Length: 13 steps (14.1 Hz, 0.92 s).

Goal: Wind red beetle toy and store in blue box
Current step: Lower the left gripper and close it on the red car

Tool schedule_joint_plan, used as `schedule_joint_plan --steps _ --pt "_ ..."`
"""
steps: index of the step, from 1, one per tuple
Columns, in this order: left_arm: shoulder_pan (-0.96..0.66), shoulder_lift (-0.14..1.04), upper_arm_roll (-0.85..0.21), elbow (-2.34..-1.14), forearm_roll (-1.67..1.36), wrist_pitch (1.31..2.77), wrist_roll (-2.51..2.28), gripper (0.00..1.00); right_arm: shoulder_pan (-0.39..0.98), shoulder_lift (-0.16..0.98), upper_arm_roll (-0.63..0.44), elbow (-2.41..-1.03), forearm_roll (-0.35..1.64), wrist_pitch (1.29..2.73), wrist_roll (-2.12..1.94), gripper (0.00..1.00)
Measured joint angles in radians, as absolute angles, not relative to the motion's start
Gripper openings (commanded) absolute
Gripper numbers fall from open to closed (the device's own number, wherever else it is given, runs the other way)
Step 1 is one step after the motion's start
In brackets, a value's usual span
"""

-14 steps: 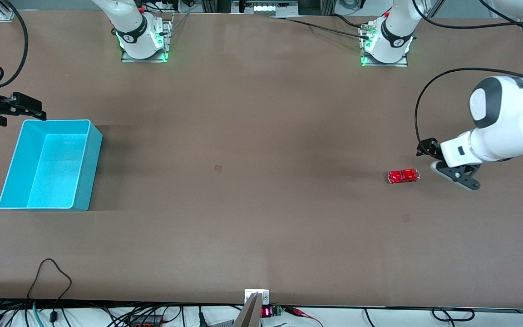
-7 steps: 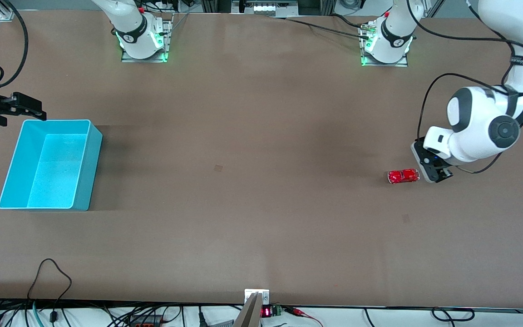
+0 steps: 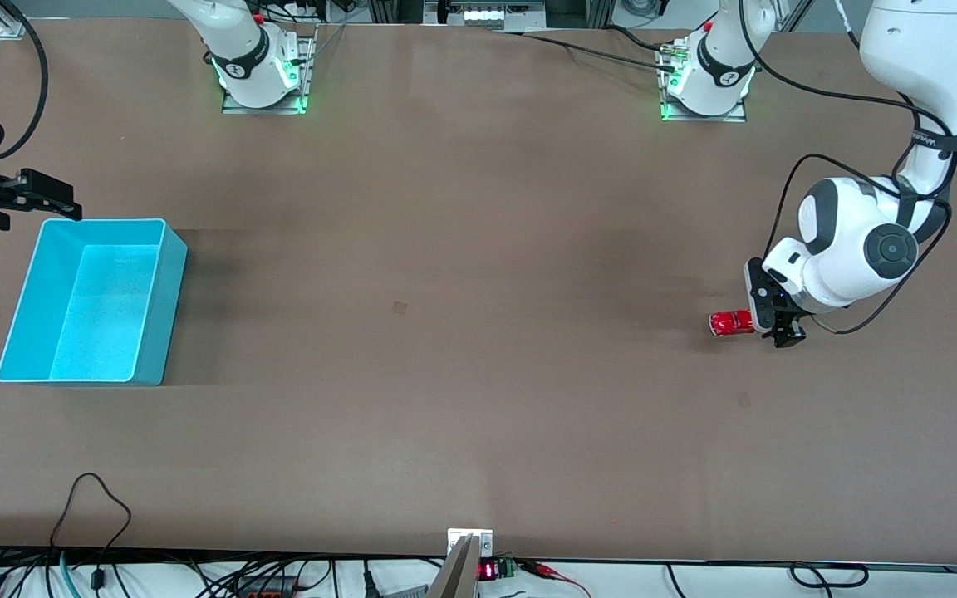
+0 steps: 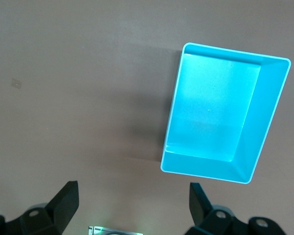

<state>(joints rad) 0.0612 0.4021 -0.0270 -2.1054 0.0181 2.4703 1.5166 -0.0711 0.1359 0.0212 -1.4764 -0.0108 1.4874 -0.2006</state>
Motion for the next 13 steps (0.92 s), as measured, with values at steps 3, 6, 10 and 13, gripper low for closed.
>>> schedule_joint_plan --steps 3,6,10,13 --pt "0.063 0.417 -0.038 -2.129 0.018 2.530 1.517 1.00 -0.073 0.136 0.021 -1.476 -0.011 1.487 -0.201 1.00" --pt "0.066 0.426 -0.040 -2.171 0.018 2.609 1.517 1.00 -0.073 0.136 0.021 -1.476 -0.011 1.487 -0.201 1.00" --pt "0.067 0.428 -0.041 -2.203 0.018 2.640 1.517 0.93 -0.073 0.136 0.021 -1.476 -0.011 1.487 -0.201 1.00" --pt "0.067 0.428 -0.041 -2.204 0.018 2.641 1.518 0.77 -0.073 0.136 0.021 -1.476 -0.011 1.487 -0.201 1.00"
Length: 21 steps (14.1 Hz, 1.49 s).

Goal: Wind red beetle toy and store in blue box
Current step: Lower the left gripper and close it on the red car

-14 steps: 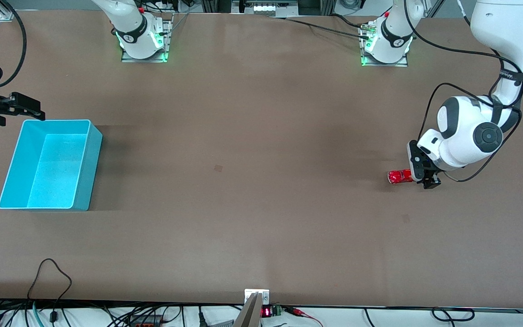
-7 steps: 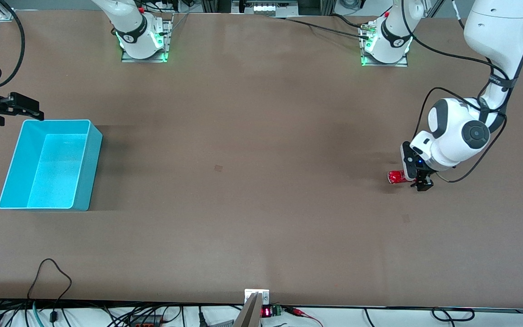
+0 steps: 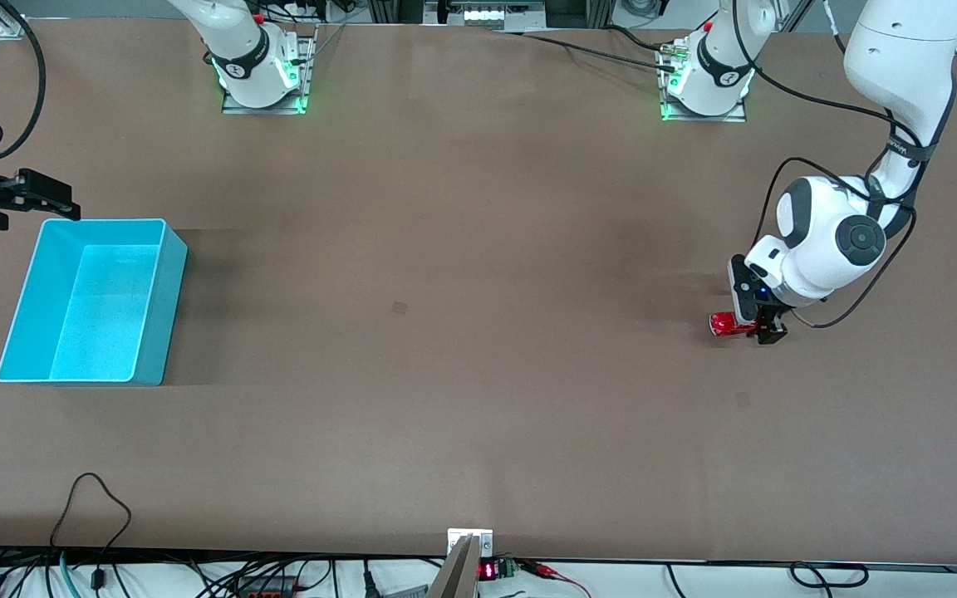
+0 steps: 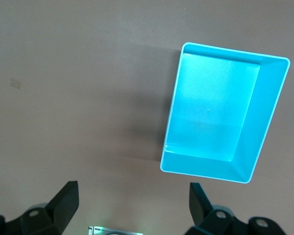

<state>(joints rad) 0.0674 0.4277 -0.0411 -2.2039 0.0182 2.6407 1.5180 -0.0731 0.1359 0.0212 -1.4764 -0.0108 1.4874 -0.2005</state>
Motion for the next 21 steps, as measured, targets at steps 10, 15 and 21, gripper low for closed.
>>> schedule_joint_plan --steps 10,15,21 --pt "0.067 0.426 -0.043 -2.205 0.018 2.661 1.525 0.38 -0.073 0.136 0.021 -1.476 -0.011 1.486 -0.201 1.00" --pt "0.067 0.426 -0.044 -2.205 0.018 2.661 1.565 0.38 -0.073 0.136 0.021 -1.476 -0.011 1.485 -0.200 1.00" --pt "0.067 0.427 -0.044 -2.206 0.018 2.661 1.575 0.38 -0.073 0.136 0.021 -1.476 -0.011 1.484 -0.200 1.00"
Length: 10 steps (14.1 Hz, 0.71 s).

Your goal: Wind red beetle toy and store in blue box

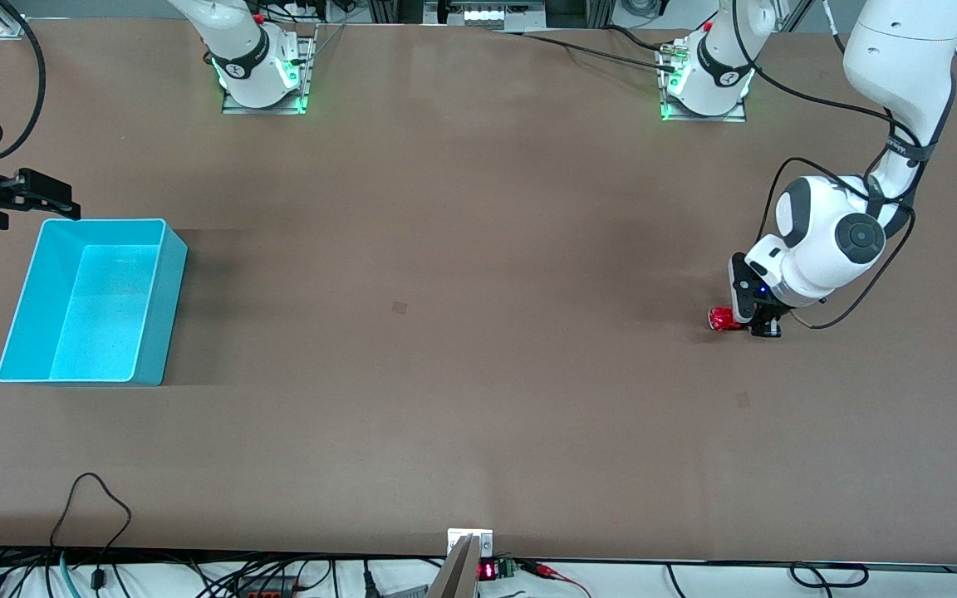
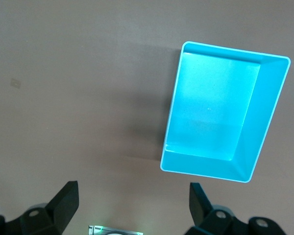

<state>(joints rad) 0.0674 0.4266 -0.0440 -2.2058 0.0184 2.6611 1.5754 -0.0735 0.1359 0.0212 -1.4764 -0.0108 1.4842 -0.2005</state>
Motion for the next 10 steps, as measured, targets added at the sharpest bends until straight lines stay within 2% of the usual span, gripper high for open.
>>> schedule_joint_plan --steps 6,10 --pt "0.073 0.428 -0.045 -2.205 0.018 2.661 1.575 0.38 -0.073 0.136 0.021 -1.476 -0.011 1.484 -0.200 1.00" --pt "0.156 0.429 -0.047 -2.204 0.019 2.657 1.667 0.36 -0.073 0.136 0.021 -1.476 -0.011 1.484 -0.201 1.00"
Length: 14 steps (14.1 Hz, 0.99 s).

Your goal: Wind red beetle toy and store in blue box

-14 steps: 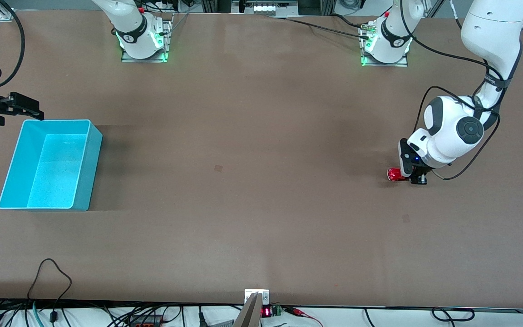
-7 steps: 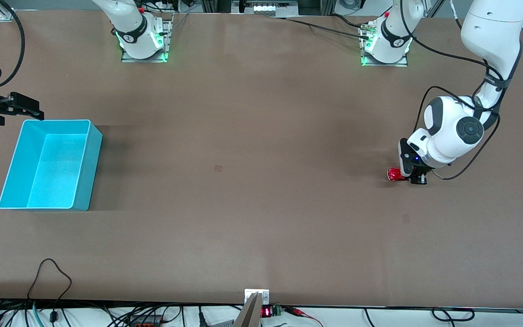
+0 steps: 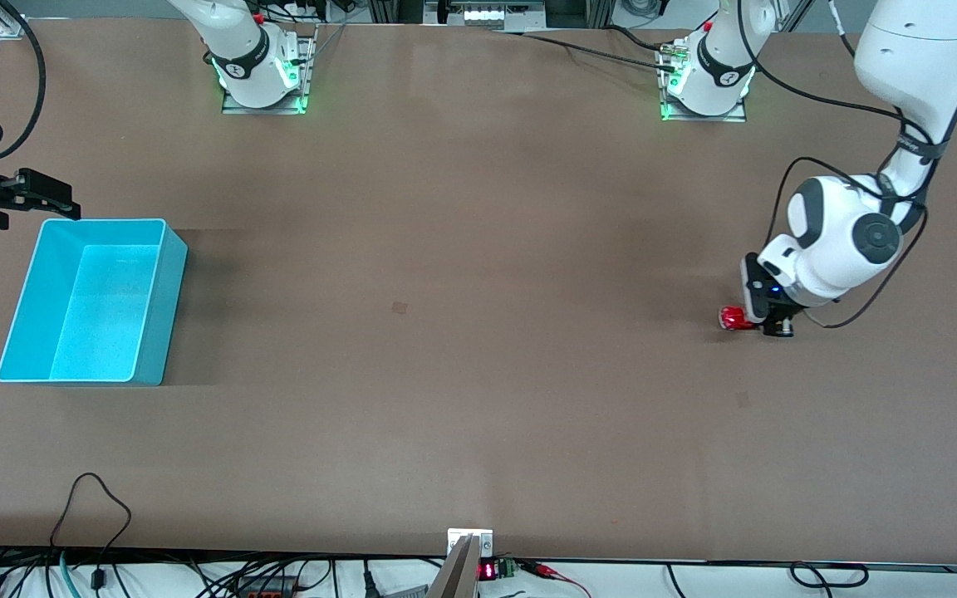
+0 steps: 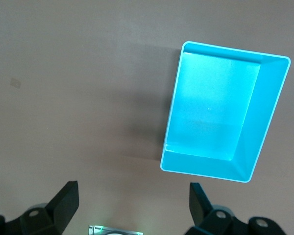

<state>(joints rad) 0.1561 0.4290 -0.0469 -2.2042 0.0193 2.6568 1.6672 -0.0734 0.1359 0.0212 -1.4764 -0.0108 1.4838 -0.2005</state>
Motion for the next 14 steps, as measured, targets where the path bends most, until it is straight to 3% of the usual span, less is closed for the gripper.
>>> schedule_joint_plan --steps 3,4,5,7,10,14 --pt "0.256 0.439 -0.049 -2.189 0.019 2.656 1.788 0.41 -0.073 0.136 0.021 -1.476 -0.011 1.484 -0.201 1.00" --pt "0.288 0.443 -0.050 -2.183 0.019 2.657 1.812 0.59 -0.073 0.136 0.021 -1.476 -0.011 1.484 -0.201 1.00" --pt "0.320 0.447 -0.051 -2.175 0.019 2.657 1.830 1.00 -0.073 0.136 0.021 -1.476 -0.011 1.484 -0.200 1.00" --pt "0.376 0.476 -0.051 -2.159 0.019 2.619 1.839 1.00 -0.073 0.136 0.021 -1.476 -0.011 1.484 -0.201 1.00" --pt "0.395 0.500 -0.071 -2.038 0.023 2.329 1.859 1.00 -0.073 0.136 0.021 -1.476 -0.011 1.483 -0.201 1.00" --pt "0.360 0.384 -0.206 -1.876 0.029 2.027 1.854 1.00 -0.073 0.136 0.022 -1.476 -0.011 1.483 -0.200 1.00"
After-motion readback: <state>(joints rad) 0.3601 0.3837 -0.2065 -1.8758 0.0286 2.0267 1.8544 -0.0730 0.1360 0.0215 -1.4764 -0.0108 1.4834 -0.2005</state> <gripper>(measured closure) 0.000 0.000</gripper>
